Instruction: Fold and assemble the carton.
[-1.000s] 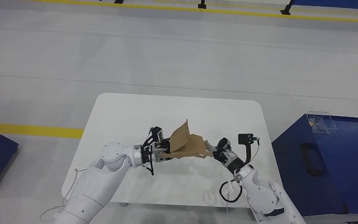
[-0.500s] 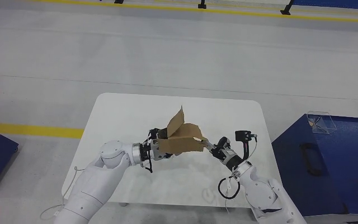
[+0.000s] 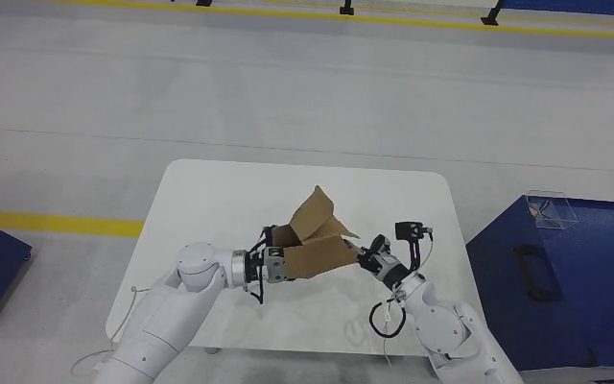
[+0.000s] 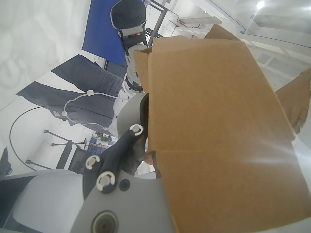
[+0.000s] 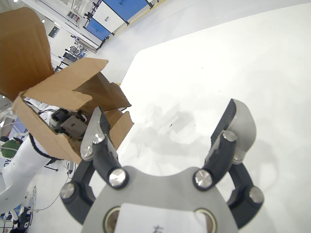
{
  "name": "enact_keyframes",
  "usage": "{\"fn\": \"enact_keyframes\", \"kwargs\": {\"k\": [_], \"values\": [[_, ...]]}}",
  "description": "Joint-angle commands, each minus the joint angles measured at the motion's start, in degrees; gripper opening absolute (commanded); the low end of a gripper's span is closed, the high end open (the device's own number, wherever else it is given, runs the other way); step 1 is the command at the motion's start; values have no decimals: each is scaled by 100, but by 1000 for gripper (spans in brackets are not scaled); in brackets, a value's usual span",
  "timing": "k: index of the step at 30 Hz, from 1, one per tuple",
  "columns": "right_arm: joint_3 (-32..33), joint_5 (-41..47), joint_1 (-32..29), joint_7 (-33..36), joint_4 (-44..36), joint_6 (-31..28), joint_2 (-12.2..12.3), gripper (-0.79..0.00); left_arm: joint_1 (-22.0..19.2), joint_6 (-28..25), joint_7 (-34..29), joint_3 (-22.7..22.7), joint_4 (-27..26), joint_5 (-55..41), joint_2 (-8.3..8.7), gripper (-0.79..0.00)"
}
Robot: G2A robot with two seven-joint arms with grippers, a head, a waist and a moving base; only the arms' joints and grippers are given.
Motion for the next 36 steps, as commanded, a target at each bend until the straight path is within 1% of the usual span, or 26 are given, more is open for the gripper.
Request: {"fn": "enact_keyframes", "kwargs": {"k": [1,6,10,13,17,23,25,27,29,33,36], "values": [[35,-10,-12,12,7,6,2,0,15,-16,12,-26,-22,-4,5,-785],[132,-102,-89,246,17,2,26,0,51,-102,-27,-99,-55,-46,17,-785],[80,-208,-155,449,47,-85,35,0,73,-198,-109,-166,-70,-135,24,-785],[31,-118,-166,568,71,-194,32,0,77,-282,-144,-185,-71,-139,25,-785],[55,-41,-140,491,104,-223,25,0,96,-339,-93,-201,-84,-185,19,-785],[417,267,-208,363,-23,-307,47,0,96,-339,-93,-201,-84,-185,19,-785],[568,297,-251,314,-96,-323,60,0,187,-453,-118,-225,-250,-204,26,-785],[737,370,-302,257,-197,-375,74,0,196,-454,-396,-223,-300,-132,47,-785],[916,487,-370,222,-316,-449,88,0,133,-464,-860,-182,-233,-53,63,-785],[1179,787,-527,347,-559,-621,113,0,-83,-684,-1647,13,77,164,49,-785],[1240,821,-592,556,-667,-809,133,0,-239,-711,-2106,147,424,-139,-18,-785]]}}
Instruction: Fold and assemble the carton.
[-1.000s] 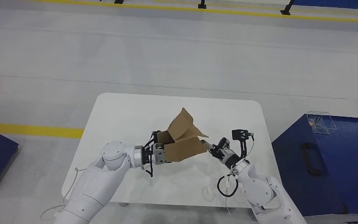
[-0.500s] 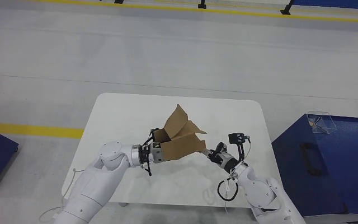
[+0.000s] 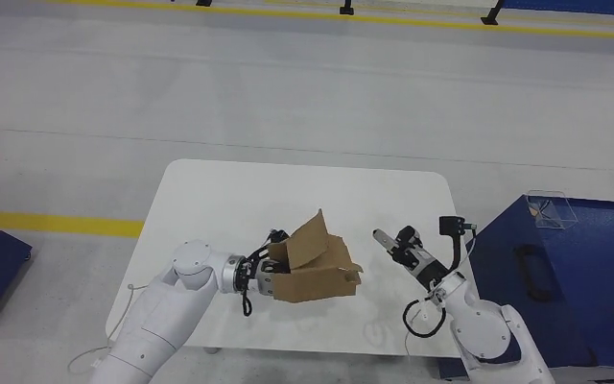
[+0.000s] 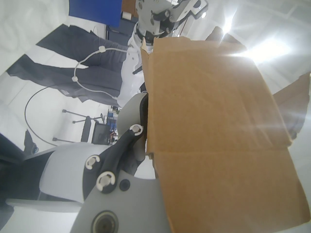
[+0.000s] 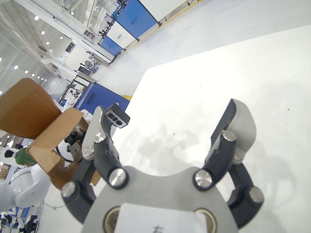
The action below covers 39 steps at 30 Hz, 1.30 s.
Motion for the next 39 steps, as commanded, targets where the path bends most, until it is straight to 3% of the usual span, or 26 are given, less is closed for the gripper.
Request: {"fn": "enact_keyframes", "kwargs": {"k": [1,7,13,23,39], "values": [[-9,-63,-38,120,-50,-147,12,0,-128,-16,-288,84,271,-221,-50,-785],[-253,-143,-123,422,-71,-546,24,0,-377,-219,-344,305,732,-339,-179,-785],[-500,-180,37,549,43,-482,13,0,-476,-378,-277,460,894,-315,-268,-785],[-909,-526,334,273,288,-183,-40,0,-394,-758,-366,532,674,-101,-290,-785],[-699,-401,166,312,291,-315,-3,0,-171,-1030,-268,285,326,-7,-212,-785]]}}
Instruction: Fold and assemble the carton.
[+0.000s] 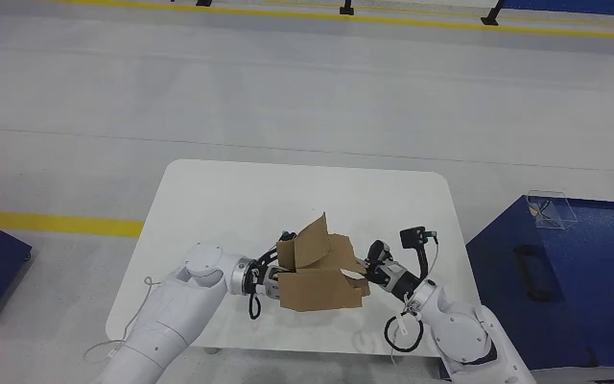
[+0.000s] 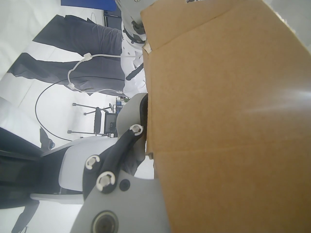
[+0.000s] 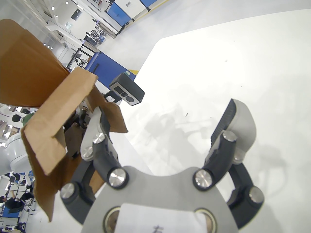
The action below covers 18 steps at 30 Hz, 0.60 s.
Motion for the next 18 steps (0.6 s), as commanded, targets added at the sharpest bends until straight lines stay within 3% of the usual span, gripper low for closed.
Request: {"fn": "enact_keyframes", "kwargs": {"k": [1,14,18], "values": [[18,17,-10,11,26,6,3,0,45,-53,-24,-46,-64,18,19,-785],[-331,-79,55,-86,23,46,-33,0,232,-74,-21,-98,-406,187,73,-785],[-264,25,11,-145,15,-16,-27,0,269,-40,268,-138,-357,286,85,-785]]}}
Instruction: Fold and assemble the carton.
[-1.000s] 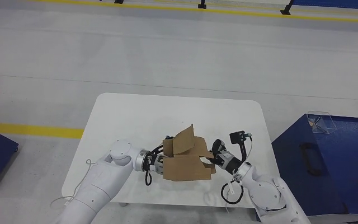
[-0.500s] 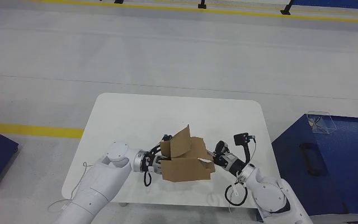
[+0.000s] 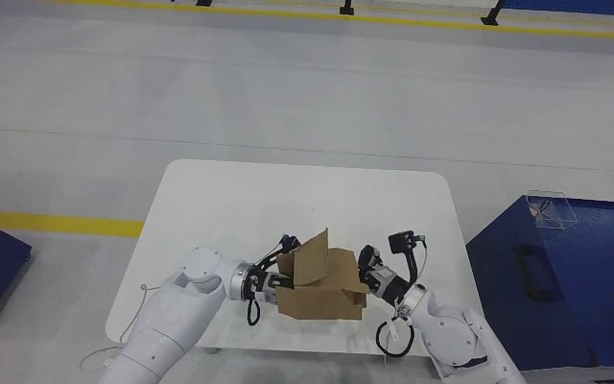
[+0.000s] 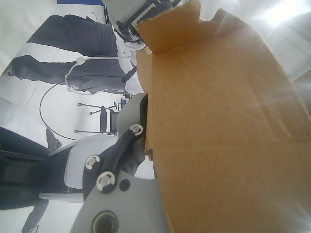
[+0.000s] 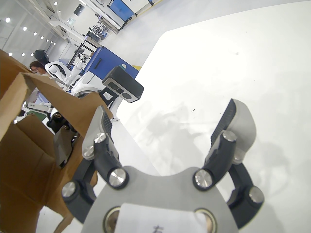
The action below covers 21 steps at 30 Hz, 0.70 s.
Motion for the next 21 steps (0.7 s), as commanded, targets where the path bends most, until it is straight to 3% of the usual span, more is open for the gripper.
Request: {"fn": "enact_keyframes", "kwargs": {"k": [1,7,10,21], "values": [[87,109,-40,-36,-15,-41,7,0,10,38,102,-12,17,17,3,-785],[412,281,-185,-125,-92,-27,37,0,10,38,102,-12,17,17,3,-785],[593,458,-278,-189,-190,-49,49,0,94,3,432,-94,-101,143,30,-785],[817,913,-470,-151,-381,-73,64,0,38,509,396,-125,269,-284,5,-785]]}}
